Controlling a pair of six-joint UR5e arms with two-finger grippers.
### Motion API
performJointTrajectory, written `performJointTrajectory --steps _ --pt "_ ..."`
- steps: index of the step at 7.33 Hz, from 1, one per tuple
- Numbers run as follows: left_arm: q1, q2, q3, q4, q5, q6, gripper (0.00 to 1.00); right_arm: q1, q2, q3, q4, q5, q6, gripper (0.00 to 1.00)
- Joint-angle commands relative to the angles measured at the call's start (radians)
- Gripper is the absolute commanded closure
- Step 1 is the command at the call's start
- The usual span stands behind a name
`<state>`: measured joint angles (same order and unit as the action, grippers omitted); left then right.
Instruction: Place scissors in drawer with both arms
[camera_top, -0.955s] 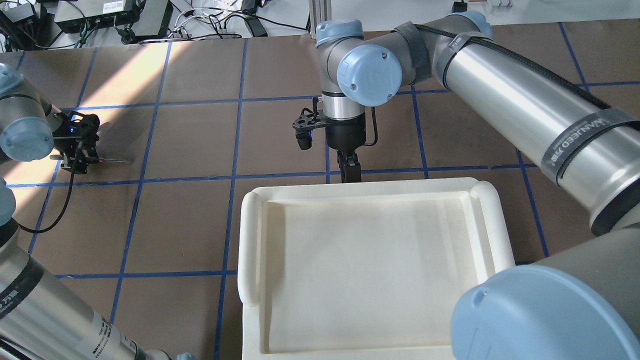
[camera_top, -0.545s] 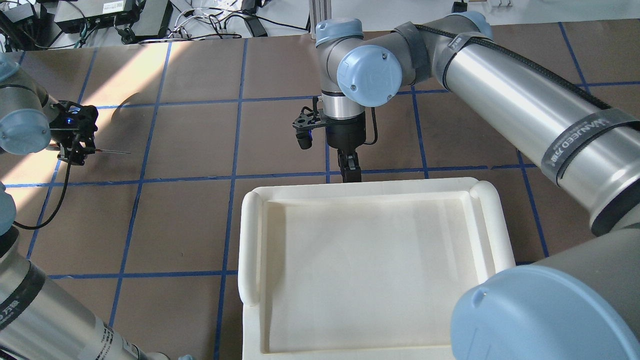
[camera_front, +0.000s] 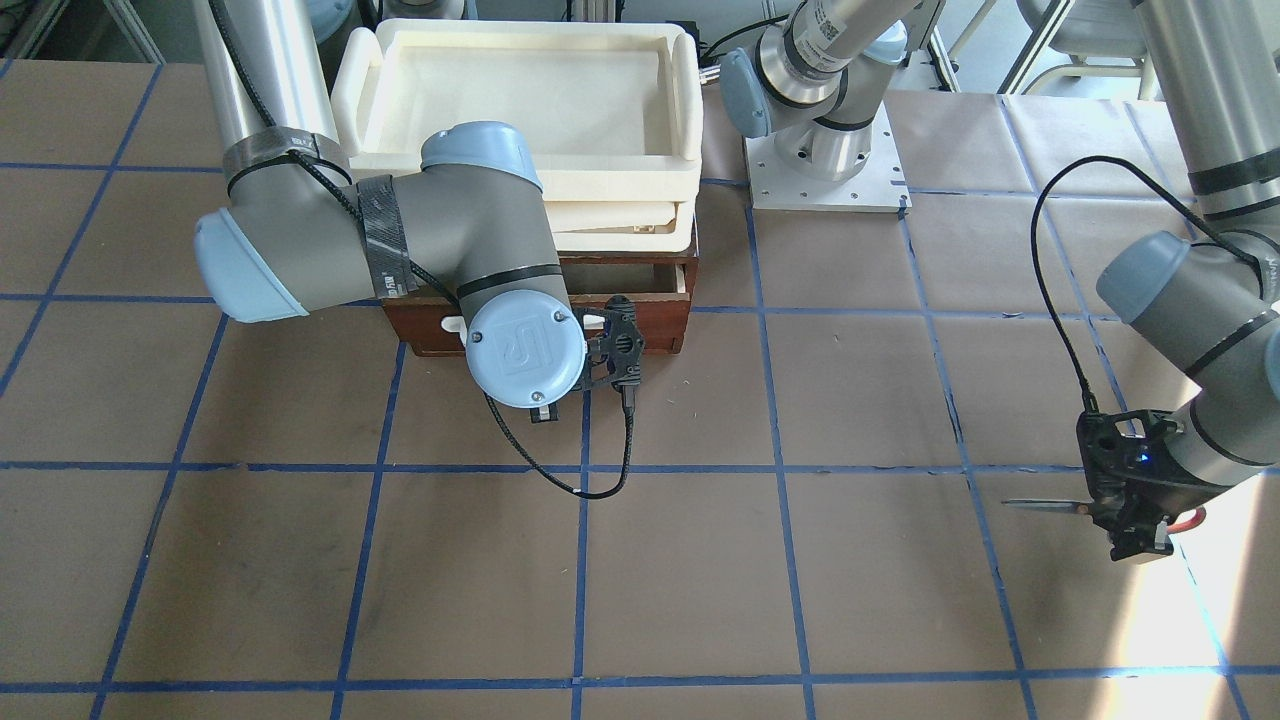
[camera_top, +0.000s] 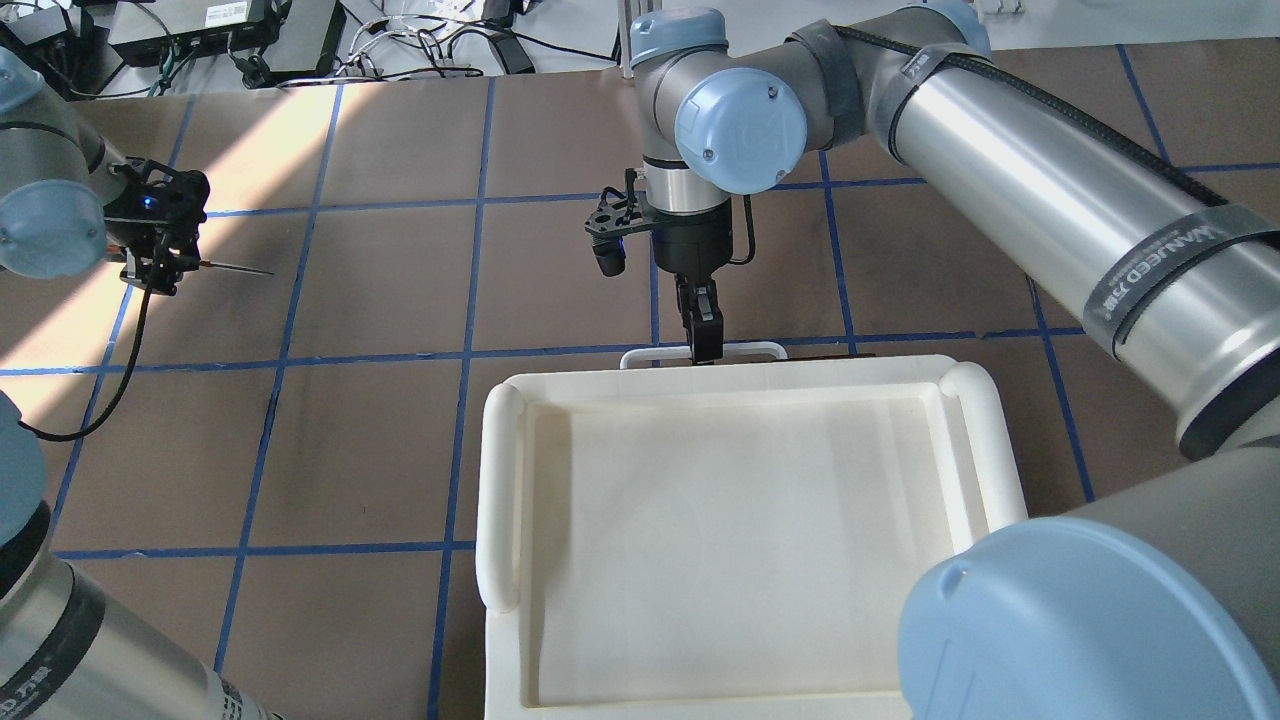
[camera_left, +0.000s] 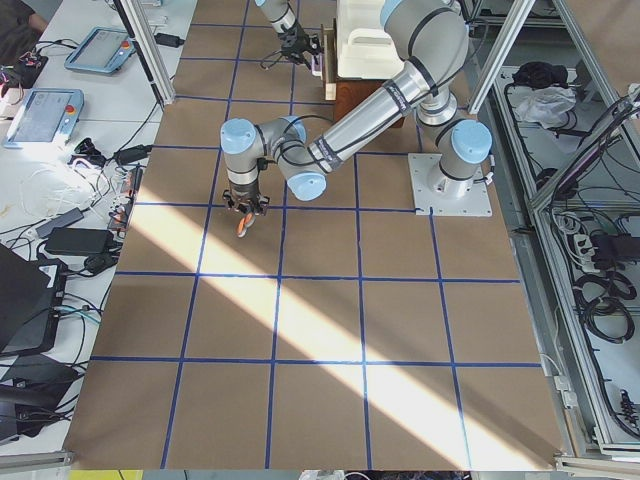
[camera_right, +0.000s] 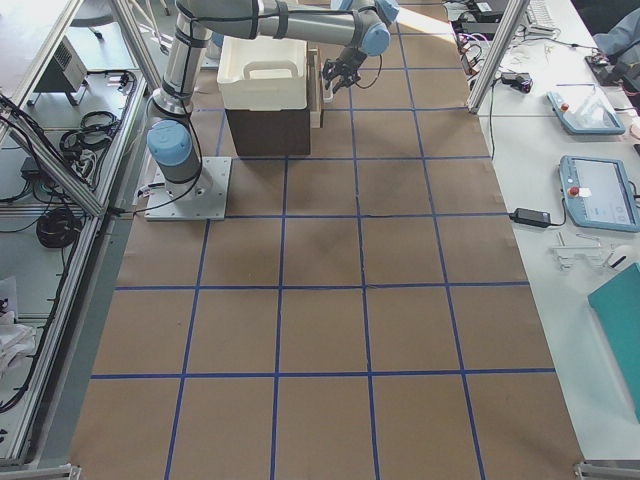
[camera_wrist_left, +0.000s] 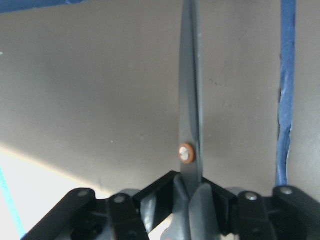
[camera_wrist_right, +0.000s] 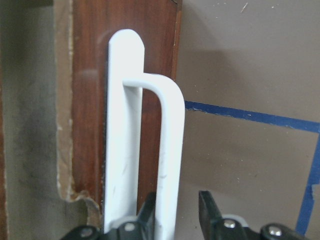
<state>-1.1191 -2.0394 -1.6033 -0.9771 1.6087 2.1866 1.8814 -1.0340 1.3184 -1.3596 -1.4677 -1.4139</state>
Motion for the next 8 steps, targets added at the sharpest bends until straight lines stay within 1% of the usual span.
performJointTrajectory --steps 1,4,6,8 --pt "-0.054 0.060 0.002 -0.058 0.000 -0.034 1.00 -0.008 0.031 -0.053 -0.007 0.000 -0.004 0.63" --pt "-0.148 0.126 0.000 -0.149 -0.001 -0.158 1.00 -0.028 0.049 -0.091 -0.038 0.000 -0.031 0.64" --pt "-0.206 0.166 0.000 -0.187 -0.001 -0.218 1.00 -0.030 0.066 -0.108 -0.076 0.001 -0.033 0.67" --pt "-0.264 0.195 0.000 -0.212 -0.003 -0.277 1.00 -0.030 0.069 -0.113 -0.110 0.001 -0.039 0.67"
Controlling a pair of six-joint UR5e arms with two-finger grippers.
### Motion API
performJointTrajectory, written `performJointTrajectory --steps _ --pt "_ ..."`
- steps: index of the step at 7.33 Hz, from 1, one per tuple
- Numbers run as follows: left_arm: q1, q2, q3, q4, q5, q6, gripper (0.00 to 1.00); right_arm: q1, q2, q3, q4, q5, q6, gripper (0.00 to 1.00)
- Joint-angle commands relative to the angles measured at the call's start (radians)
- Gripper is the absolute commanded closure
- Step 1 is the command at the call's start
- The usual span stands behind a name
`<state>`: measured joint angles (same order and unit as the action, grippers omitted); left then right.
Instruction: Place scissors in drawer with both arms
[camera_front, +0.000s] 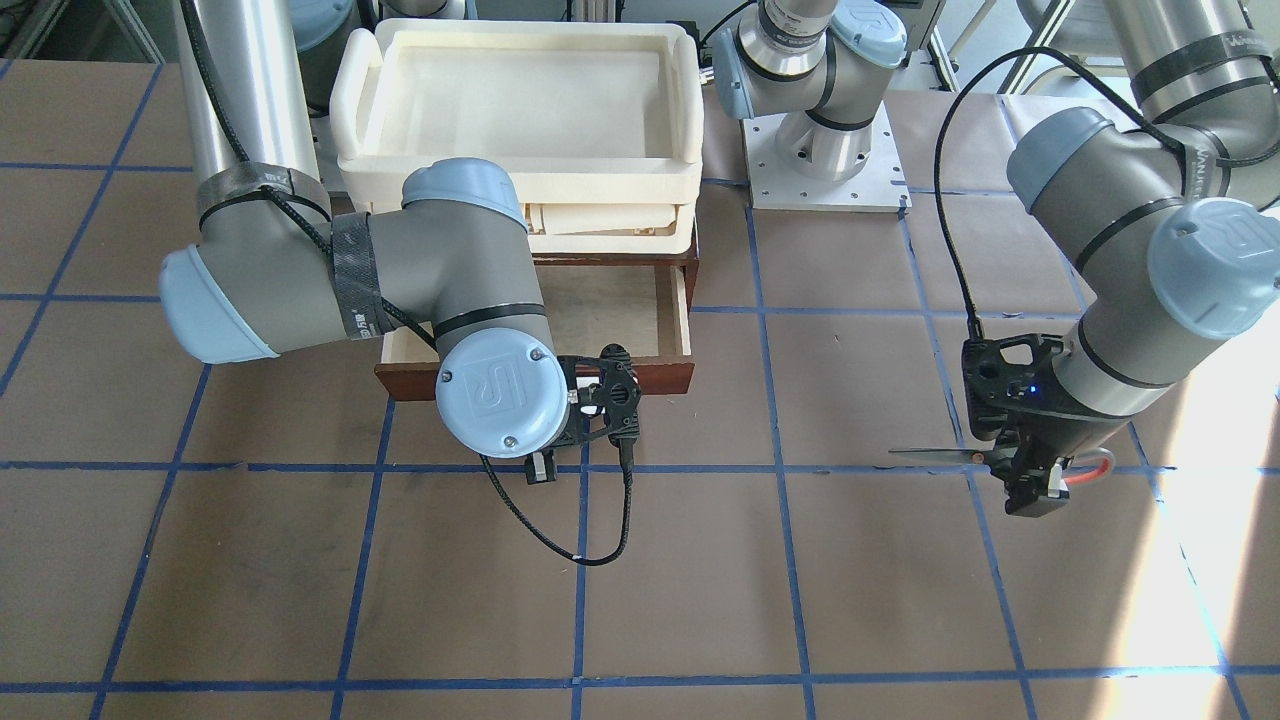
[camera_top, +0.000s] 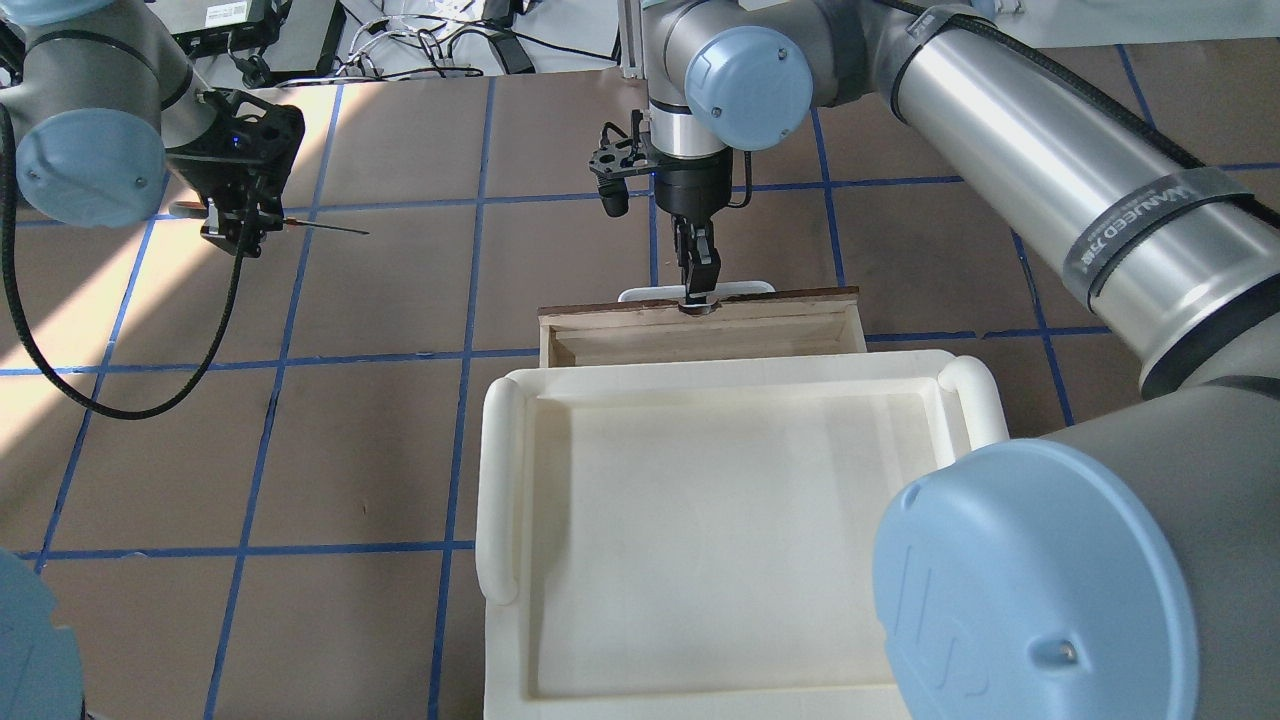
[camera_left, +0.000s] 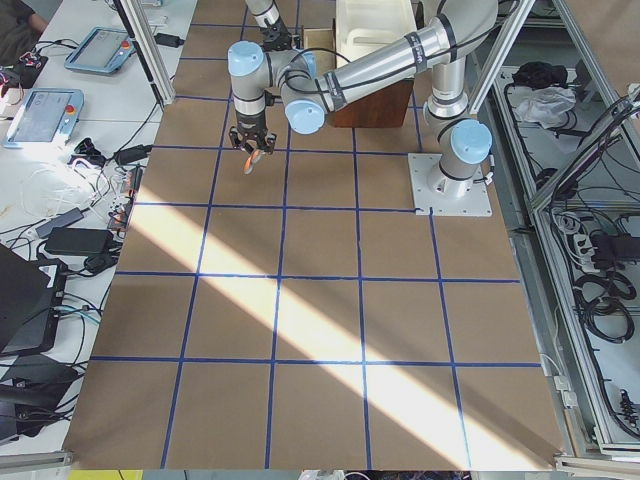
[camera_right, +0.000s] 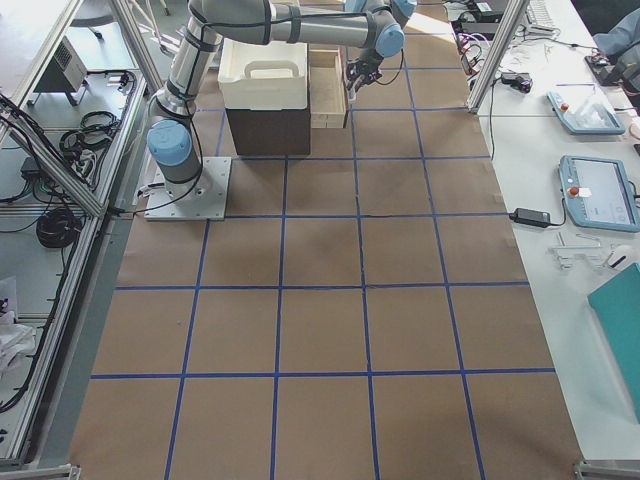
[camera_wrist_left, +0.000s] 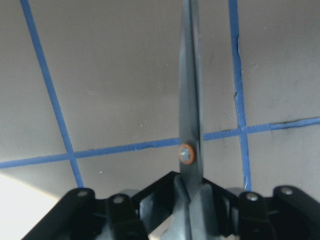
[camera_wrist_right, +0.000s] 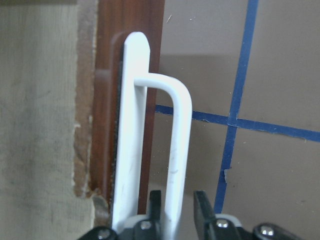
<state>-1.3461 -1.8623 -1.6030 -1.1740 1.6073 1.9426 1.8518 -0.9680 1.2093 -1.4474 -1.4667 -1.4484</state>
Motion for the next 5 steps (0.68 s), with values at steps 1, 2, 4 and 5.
performJointTrajectory --steps 1,2,4,5 --pt "-0.060 0.025 0.000 -0.018 -0.001 -0.039 1.00 0.000 0.006 -0.005 -0.031 0.000 -0.006 0.67" --pt "-0.082 0.032 0.000 -0.023 -0.001 -0.060 1.00 0.000 0.008 -0.005 -0.047 0.000 -0.006 0.67" --pt "-0.123 0.052 -0.002 -0.051 -0.003 -0.085 1.00 -0.002 0.008 -0.005 -0.070 0.002 -0.006 0.67" --pt "-0.140 0.060 -0.002 -0.053 -0.003 -0.086 1.00 -0.002 0.008 -0.005 -0.071 0.002 -0.006 0.67"
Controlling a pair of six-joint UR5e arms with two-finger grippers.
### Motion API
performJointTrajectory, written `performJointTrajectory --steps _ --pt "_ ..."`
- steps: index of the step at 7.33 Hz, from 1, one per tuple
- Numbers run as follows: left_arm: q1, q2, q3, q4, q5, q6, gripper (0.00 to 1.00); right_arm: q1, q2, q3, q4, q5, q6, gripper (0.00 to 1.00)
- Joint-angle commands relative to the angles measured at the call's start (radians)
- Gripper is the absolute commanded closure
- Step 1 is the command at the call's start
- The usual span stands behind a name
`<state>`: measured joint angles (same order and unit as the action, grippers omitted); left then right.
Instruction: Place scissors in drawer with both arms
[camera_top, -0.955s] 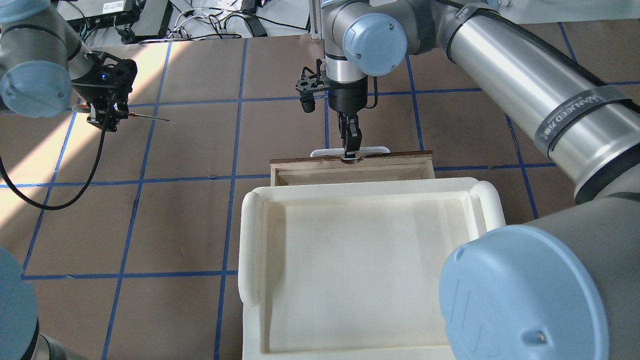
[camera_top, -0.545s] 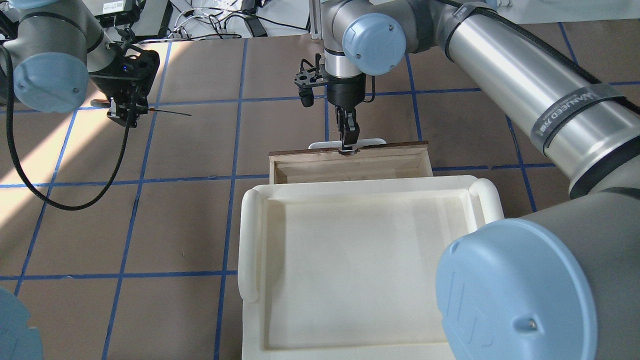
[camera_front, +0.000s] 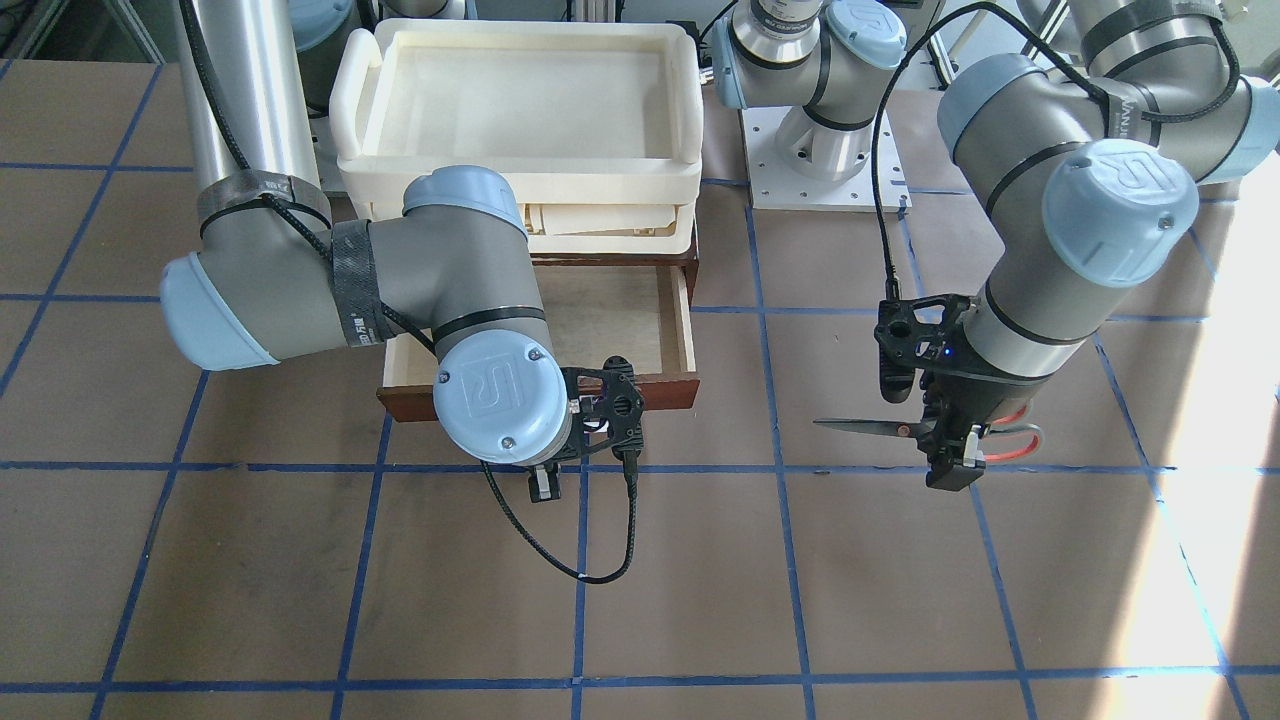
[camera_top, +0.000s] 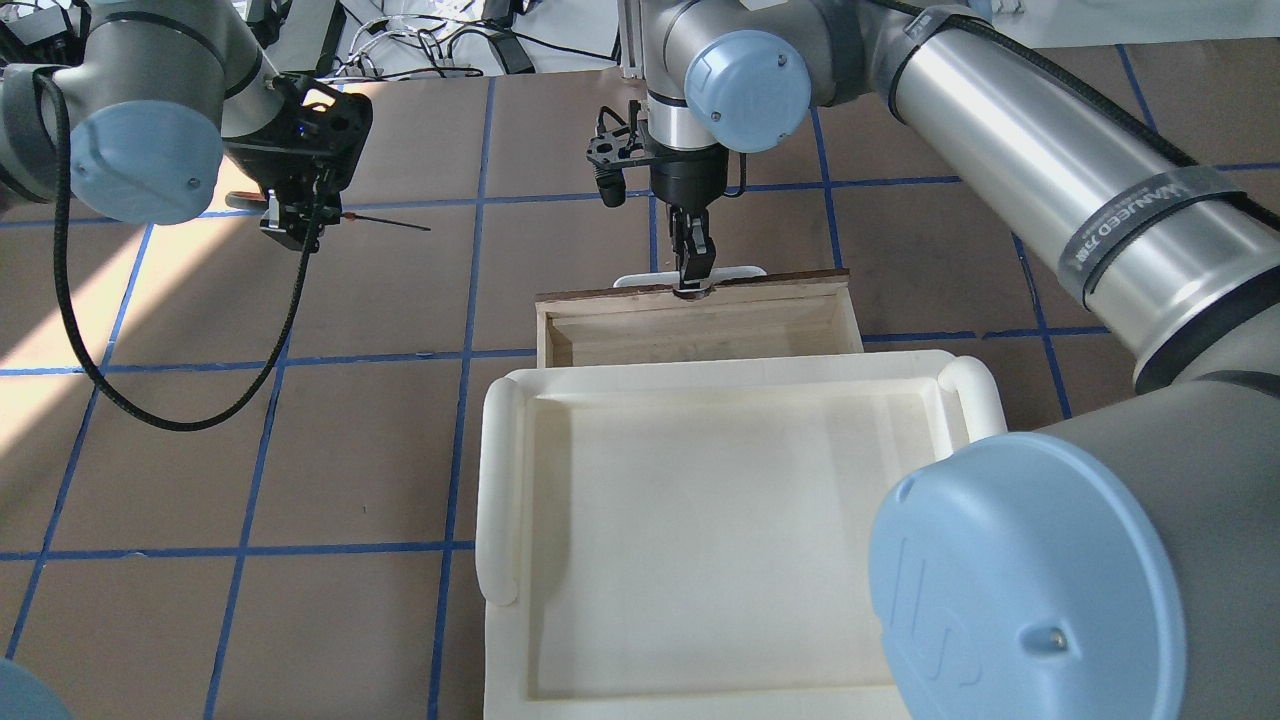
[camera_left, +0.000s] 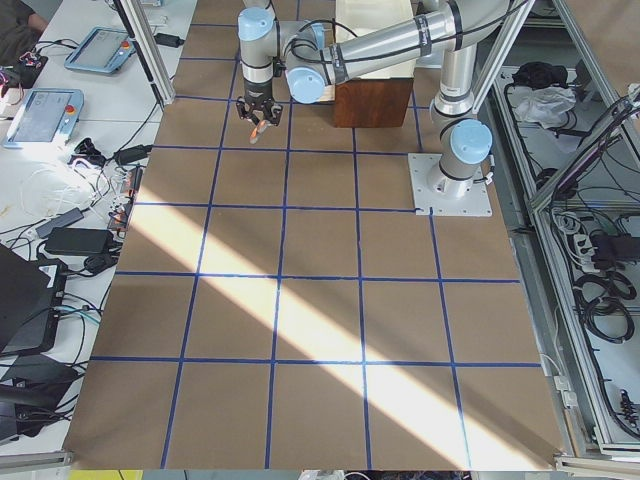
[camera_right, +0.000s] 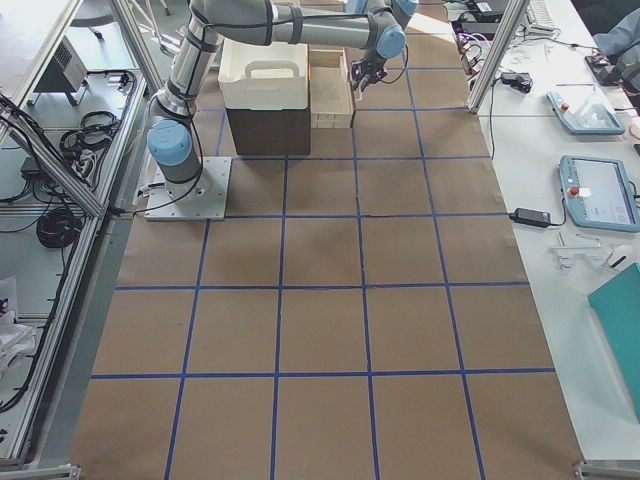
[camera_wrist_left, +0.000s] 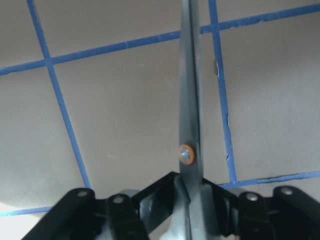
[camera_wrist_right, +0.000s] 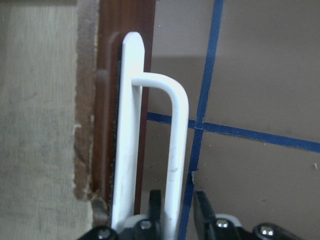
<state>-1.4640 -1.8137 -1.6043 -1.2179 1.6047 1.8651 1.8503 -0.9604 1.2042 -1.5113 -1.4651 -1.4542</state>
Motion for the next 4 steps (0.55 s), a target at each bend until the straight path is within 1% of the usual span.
performJointTrajectory --steps 1,3,4 --pt "-0.033 0.013 0.000 -0.011 -0.006 -0.027 1.00 0.000 0.000 0.000 -0.012 0.000 0.000 0.67" --pt "-0.047 0.014 0.000 -0.011 -0.008 -0.033 1.00 0.000 -0.001 0.000 -0.035 0.000 0.003 0.64" --pt "-0.048 0.016 0.000 -0.011 -0.008 -0.033 1.00 0.000 -0.001 0.001 -0.046 0.000 0.011 0.61"
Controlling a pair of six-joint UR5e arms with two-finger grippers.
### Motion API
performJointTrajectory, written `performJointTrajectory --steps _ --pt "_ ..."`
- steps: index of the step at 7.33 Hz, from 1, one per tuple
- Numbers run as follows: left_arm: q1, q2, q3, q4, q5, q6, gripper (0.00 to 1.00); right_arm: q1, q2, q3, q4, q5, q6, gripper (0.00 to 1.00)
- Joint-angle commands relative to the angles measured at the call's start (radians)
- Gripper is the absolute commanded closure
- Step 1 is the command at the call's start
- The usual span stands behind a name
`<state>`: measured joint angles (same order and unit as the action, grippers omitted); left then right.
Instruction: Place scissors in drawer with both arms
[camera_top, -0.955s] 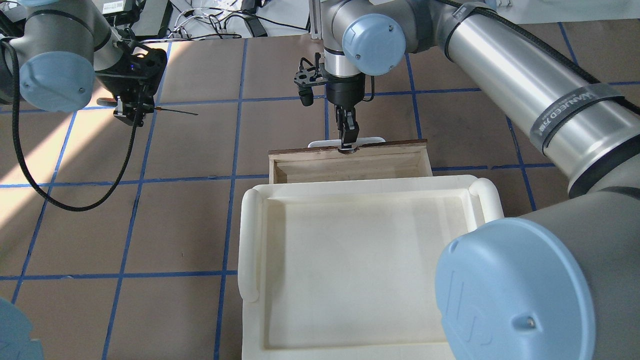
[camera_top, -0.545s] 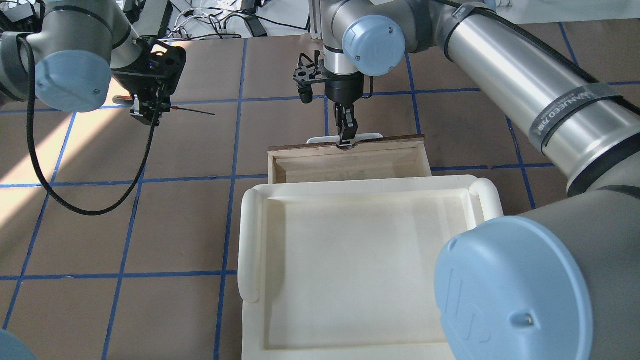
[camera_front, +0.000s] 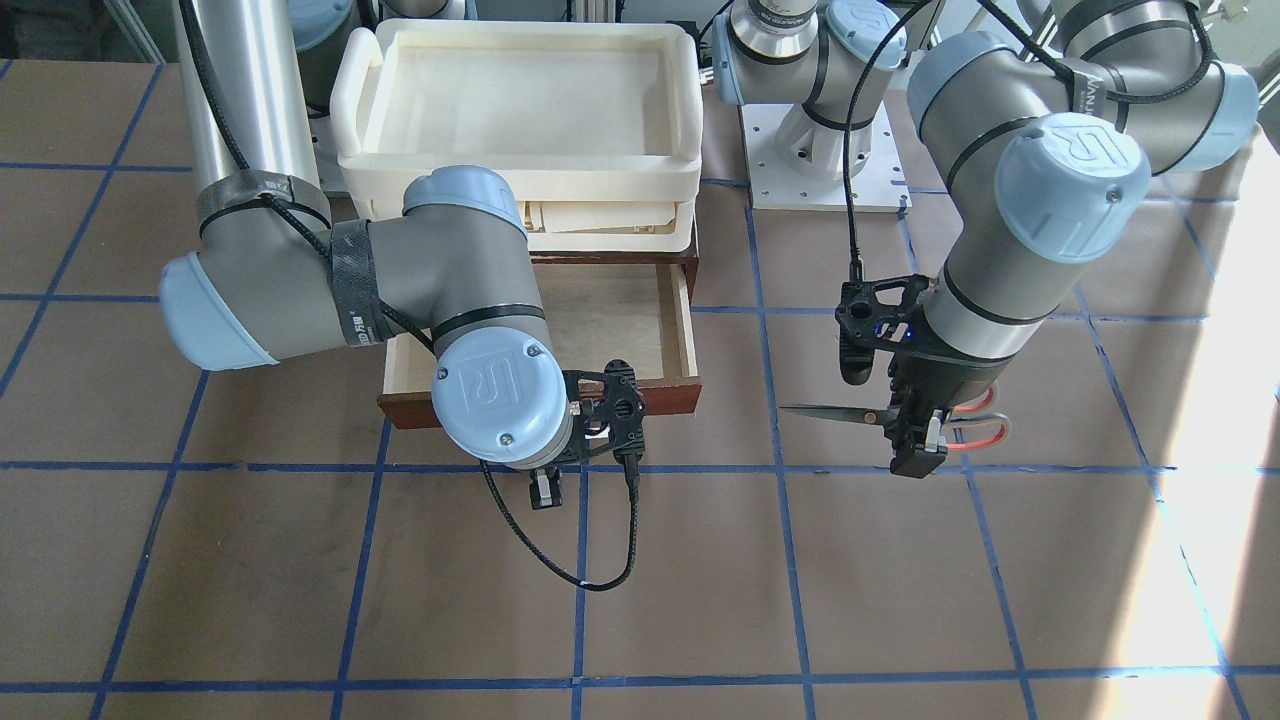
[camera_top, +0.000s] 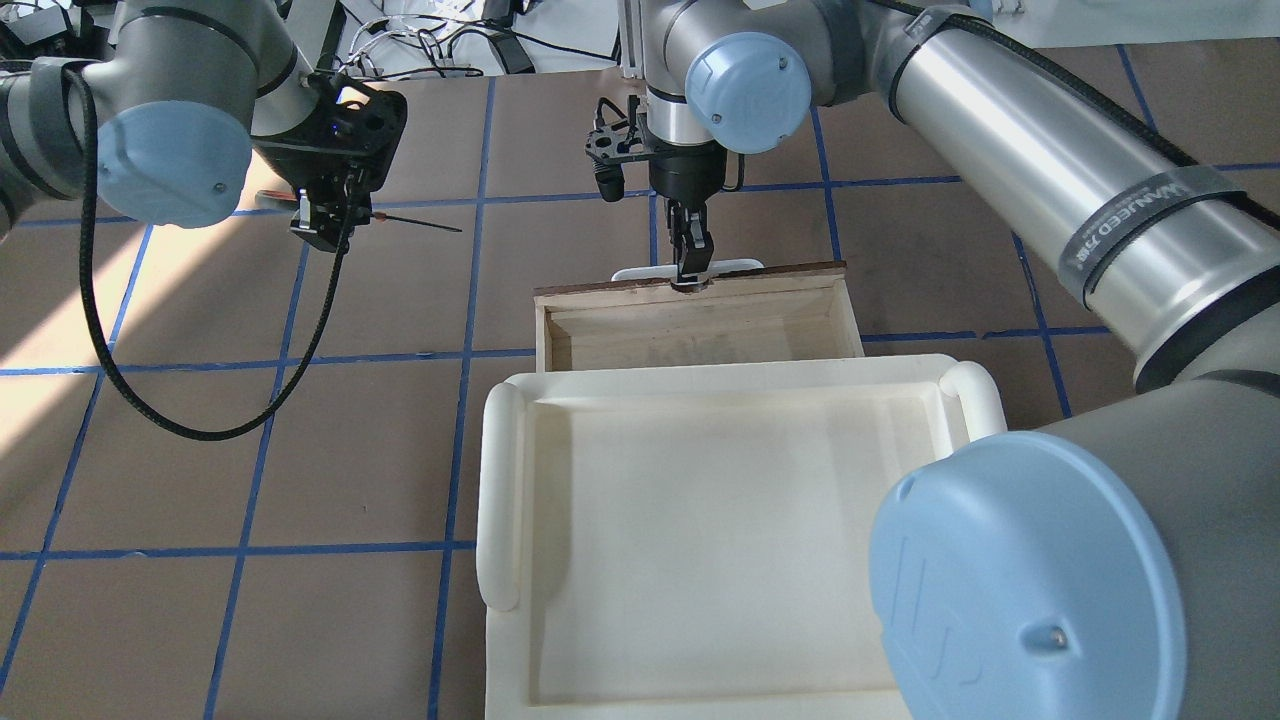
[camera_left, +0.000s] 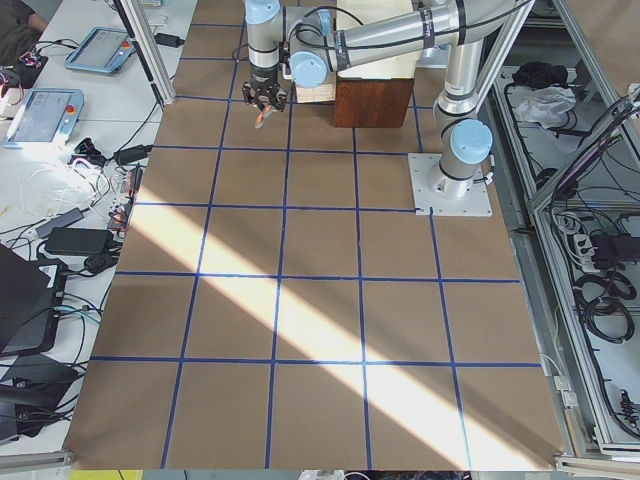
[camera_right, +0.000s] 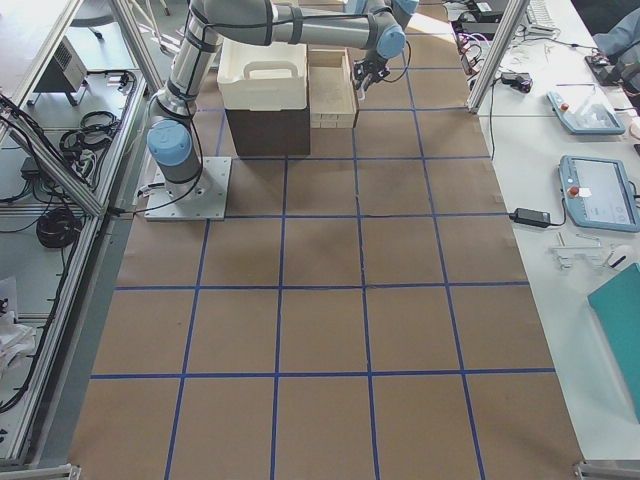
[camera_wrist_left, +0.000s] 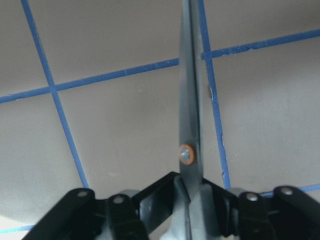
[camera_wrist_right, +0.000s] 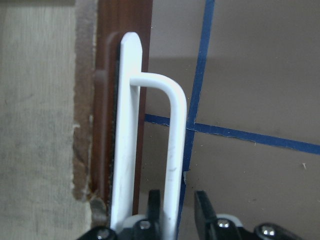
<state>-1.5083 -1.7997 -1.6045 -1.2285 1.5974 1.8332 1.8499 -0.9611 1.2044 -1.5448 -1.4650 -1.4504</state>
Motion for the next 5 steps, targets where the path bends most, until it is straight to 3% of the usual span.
performJointTrajectory --steps 1,2,3,4,5 --pt "-0.004 0.002 0.000 0.000 -0.002 -0.002 1.00 0.000 -0.002 0.001 -0.014 0.002 0.015 0.57" --pt "-0.004 0.002 0.000 -0.002 -0.011 -0.002 1.00 -0.001 -0.004 0.001 -0.018 0.006 0.016 0.57" --pt "-0.004 0.002 0.000 -0.002 -0.013 -0.002 1.00 -0.008 -0.005 0.001 -0.029 0.011 0.018 0.38" --pt "-0.004 0.002 0.000 -0.002 -0.013 -0.003 1.00 -0.011 -0.007 0.001 -0.040 0.011 0.019 0.25" --pt "-0.004 0.002 0.000 -0.002 -0.013 -0.003 1.00 -0.014 -0.016 0.000 -0.041 0.012 0.039 0.00"
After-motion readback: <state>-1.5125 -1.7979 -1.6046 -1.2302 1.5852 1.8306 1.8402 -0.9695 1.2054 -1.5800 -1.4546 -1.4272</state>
